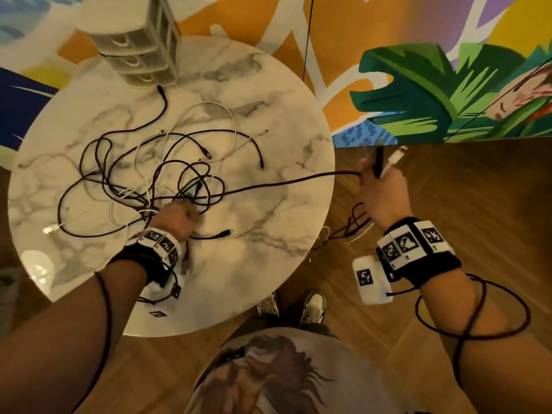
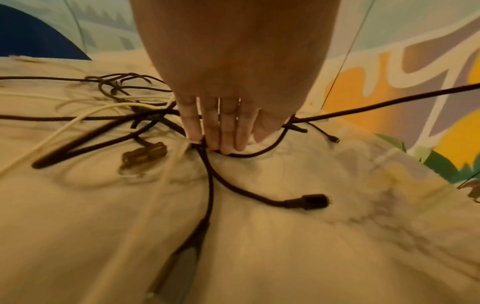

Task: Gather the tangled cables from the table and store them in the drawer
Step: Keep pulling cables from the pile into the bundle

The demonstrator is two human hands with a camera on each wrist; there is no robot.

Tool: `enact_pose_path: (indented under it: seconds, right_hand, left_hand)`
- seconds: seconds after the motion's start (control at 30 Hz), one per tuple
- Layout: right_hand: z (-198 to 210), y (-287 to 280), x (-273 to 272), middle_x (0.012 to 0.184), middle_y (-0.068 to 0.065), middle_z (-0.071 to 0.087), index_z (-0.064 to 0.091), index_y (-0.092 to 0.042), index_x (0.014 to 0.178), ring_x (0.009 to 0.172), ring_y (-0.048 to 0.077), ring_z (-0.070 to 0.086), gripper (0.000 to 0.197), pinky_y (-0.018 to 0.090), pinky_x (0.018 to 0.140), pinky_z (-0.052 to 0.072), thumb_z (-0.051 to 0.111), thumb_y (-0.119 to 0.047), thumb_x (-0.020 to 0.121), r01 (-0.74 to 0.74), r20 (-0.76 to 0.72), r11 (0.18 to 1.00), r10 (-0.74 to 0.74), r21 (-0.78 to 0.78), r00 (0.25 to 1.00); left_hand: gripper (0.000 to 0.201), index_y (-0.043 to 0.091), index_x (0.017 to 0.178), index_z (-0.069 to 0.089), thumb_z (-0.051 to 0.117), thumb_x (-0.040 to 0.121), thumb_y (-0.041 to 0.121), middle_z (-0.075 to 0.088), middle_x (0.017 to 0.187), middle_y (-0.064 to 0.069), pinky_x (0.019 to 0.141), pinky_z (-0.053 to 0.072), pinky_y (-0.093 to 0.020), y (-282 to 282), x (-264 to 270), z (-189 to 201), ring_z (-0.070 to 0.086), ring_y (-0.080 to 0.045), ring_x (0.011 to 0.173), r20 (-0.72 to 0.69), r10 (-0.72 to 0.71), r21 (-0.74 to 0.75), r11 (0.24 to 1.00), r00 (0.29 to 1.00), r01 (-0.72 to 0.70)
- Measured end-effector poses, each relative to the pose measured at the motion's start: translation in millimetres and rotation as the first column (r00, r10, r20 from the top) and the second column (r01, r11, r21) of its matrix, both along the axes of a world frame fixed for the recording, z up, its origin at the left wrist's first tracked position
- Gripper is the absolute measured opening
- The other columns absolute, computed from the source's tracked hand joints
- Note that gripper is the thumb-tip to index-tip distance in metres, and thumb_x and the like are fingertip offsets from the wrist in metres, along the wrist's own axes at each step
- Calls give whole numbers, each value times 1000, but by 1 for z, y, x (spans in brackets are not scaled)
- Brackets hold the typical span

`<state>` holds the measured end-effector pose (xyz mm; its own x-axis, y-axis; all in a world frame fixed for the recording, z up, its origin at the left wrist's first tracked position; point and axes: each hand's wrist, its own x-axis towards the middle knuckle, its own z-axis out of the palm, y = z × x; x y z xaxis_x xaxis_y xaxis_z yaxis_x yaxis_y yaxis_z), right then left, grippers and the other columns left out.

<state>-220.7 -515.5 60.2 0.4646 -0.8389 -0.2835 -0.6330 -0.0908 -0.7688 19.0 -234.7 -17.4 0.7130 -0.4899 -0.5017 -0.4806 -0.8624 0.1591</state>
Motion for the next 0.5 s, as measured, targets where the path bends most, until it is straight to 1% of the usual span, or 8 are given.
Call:
enact_pose_path:
  seconds: [0.07,0.13,0.17,0.23,0.27,0.33,0.4,0.5]
  right_hand:
    - [10,-2,-5,62,-1,52,48,-20,66,48,11,45,36,25,46,36,47,-39,97,70,107,997,-68,-17,992]
    - [17,2,-7,55,-2,45,41,-20,59,41,4,37,41,19,41,30,49,-35,96,31,139,998,-25,-45,990]
    - [19,5,-6,52,-2,41,37,-19,56,37,3,32,44,19,40,27,50,-33,96,-5,138,998,14,-64,990]
    - [22,11,-1,49,-1,38,33,-18,53,38,7,30,48,25,44,26,51,-32,95,-55,155,996,66,-73,986]
    - [25,13,2,49,0,37,33,-18,53,41,11,30,48,27,47,25,52,-32,95,-66,182,995,78,-71,980]
    - [30,14,6,48,-2,35,34,-20,53,43,11,29,47,28,49,24,51,-31,96,-51,248,997,66,-65,967]
    - [33,8,6,50,-5,37,40,-22,57,41,6,31,42,26,45,25,49,-30,97,34,328,999,-26,-19,944]
    - [29,-9,-6,54,-5,42,44,-23,62,40,3,37,36,24,44,31,49,-31,97,250,388,961,-275,114,880]
  left_hand:
    - [27,11,98,63,50,91,33,64,109,-18,79,47,-39,-7,-7,11,59,-37,100,112,25,-27,999,993,-22]
    - [23,13,98,60,55,86,33,59,108,-12,72,48,-38,-25,-32,28,60,-34,90,189,4,-276,960,982,49]
    - [29,15,107,58,58,84,33,54,114,-9,73,48,-36,-39,-46,35,59,-29,89,182,-43,-401,909,982,114]
    - [44,18,126,50,63,85,31,48,124,-5,79,45,-32,-70,-71,45,53,-19,86,97,-193,-510,833,976,215]
    - [43,17,127,50,61,88,29,51,123,-5,81,42,-29,-82,-80,45,53,-18,86,43,-251,-523,819,967,236]
    - [27,10,116,58,54,94,25,60,111,-10,80,39,-29,-92,-81,31,57,-27,94,-58,-257,-507,840,965,193]
    - [25,4,106,61,46,97,22,61,107,-17,80,37,-33,-78,-67,15,57,-33,100,-94,-143,-414,906,985,92]
    - [28,0,111,61,46,97,19,60,111,-22,84,40,-37,-44,-39,6,57,-37,104,-37,4,-333,943,999,-16]
